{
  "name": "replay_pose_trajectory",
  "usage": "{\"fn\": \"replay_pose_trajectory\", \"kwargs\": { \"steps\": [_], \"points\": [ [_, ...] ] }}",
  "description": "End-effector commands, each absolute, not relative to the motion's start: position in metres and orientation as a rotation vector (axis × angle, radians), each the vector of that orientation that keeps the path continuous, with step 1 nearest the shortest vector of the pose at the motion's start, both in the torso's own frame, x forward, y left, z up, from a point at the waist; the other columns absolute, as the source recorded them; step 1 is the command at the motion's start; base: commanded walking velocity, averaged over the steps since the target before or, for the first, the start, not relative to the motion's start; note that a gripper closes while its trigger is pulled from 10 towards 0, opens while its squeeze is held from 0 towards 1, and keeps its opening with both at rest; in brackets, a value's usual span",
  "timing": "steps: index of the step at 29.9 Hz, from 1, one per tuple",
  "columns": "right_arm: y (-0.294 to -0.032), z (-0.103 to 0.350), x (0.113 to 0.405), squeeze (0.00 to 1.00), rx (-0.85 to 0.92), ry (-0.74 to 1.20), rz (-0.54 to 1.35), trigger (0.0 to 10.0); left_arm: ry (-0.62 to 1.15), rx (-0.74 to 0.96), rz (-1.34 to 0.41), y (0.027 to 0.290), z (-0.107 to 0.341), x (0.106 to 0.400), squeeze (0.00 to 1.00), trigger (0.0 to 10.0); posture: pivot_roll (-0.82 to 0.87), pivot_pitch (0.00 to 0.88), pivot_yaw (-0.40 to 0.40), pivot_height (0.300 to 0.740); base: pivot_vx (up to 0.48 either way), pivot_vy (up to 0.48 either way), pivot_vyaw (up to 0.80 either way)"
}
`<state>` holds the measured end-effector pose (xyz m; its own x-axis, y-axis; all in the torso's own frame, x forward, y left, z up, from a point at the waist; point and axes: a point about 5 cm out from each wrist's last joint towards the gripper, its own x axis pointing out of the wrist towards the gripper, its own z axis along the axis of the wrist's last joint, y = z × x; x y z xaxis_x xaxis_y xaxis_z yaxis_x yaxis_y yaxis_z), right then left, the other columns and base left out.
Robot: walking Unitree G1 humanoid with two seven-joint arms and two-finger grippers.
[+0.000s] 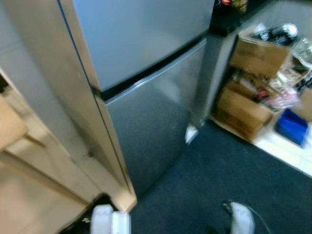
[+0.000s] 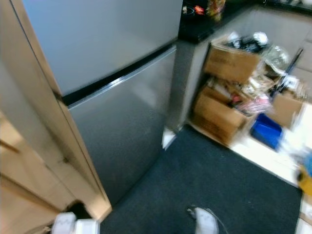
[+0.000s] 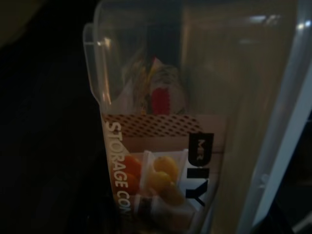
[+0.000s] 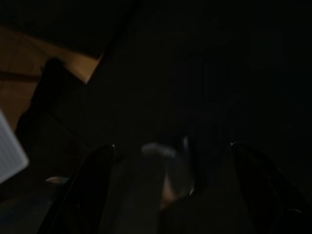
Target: Restocking fridge
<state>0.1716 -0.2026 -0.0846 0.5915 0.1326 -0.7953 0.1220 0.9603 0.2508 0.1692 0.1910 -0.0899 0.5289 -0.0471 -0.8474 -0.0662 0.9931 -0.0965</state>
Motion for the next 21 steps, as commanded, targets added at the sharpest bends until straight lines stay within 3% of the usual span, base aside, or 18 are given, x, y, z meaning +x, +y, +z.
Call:
{"fn": "replay_pose_trajectory", "kwargs": {
  "steps": [1, 13, 21],
  "points": [
    [-0.1877, -0.0861, 0.1732, 0.00, 0.318, 0.945, 0.038, 10.0, 1.033, -0.113, 0.056, 0.2021, -0.0923, 0.1599, 0.00, 10.0, -0.06, 0.000, 0.023, 0.740, 0.000, 0.000, 0.73],
    [-0.1866, -0.0871, 0.1715, 0.00, 0.326, 0.950, 0.032, 10.0, 1.025, -0.120, 0.035, 0.1998, -0.0919, 0.1612, 0.00, 10.0, -0.07, 0.000, 0.023, 0.740, 0.000, 0.000, 0.06],
    [-0.1871, -0.0872, 0.1710, 0.00, 0.328, 0.950, 0.033, 10.0, 1.018, -0.132, 0.020, 0.1960, -0.0913, 0.1636, 0.00, 10.0, -0.07, 0.000, 0.022, 0.740, 0.000, -0.464, 0.00]
  ]
}}
